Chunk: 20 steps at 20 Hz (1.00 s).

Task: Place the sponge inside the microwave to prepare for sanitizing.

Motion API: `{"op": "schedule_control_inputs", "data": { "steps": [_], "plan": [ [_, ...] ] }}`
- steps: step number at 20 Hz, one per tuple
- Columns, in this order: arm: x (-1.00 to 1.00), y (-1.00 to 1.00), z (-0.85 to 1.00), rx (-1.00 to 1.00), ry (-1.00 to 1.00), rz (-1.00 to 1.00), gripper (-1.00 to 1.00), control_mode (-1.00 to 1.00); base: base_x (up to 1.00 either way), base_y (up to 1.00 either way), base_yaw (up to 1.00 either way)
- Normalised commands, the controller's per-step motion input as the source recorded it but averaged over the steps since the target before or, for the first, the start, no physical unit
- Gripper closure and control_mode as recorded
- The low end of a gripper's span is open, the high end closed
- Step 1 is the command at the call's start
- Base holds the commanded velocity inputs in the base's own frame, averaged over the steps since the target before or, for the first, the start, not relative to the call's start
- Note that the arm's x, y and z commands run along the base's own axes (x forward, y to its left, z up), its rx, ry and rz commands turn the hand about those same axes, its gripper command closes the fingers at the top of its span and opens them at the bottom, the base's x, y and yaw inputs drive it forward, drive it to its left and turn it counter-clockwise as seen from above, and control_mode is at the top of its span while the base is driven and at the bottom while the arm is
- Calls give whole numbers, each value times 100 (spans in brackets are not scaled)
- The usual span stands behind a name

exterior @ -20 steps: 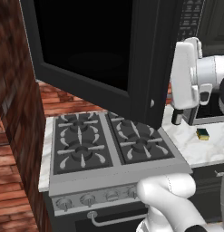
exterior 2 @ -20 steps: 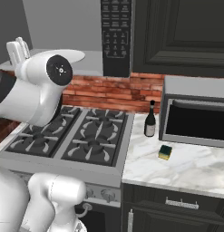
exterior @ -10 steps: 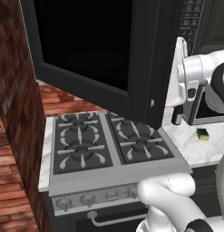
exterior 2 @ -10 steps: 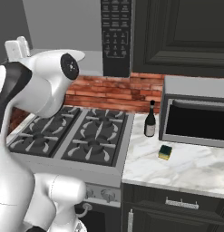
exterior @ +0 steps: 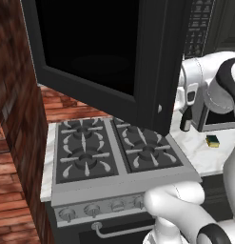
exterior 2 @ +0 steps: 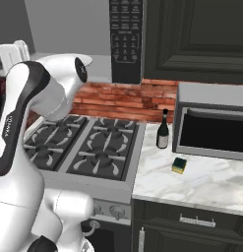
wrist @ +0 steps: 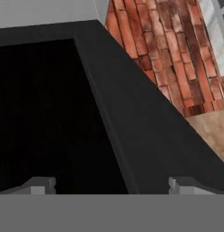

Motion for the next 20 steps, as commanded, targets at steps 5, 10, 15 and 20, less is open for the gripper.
{"op": "schedule_control_inputs", "data": {
  "steps": [5,10,15,20],
  "plan": [
    [-16,45,0,0,-7,3,-100,-100,0,0,0],
    [-32,53,-1,0,-9,0,-100,-100,0,0,0],
    [-43,59,-7,0,-11,-5,-100,-100,0,0,0],
    [-40,66,-17,0,-11,-8,-100,-100,0,0,0]
  ]
}}
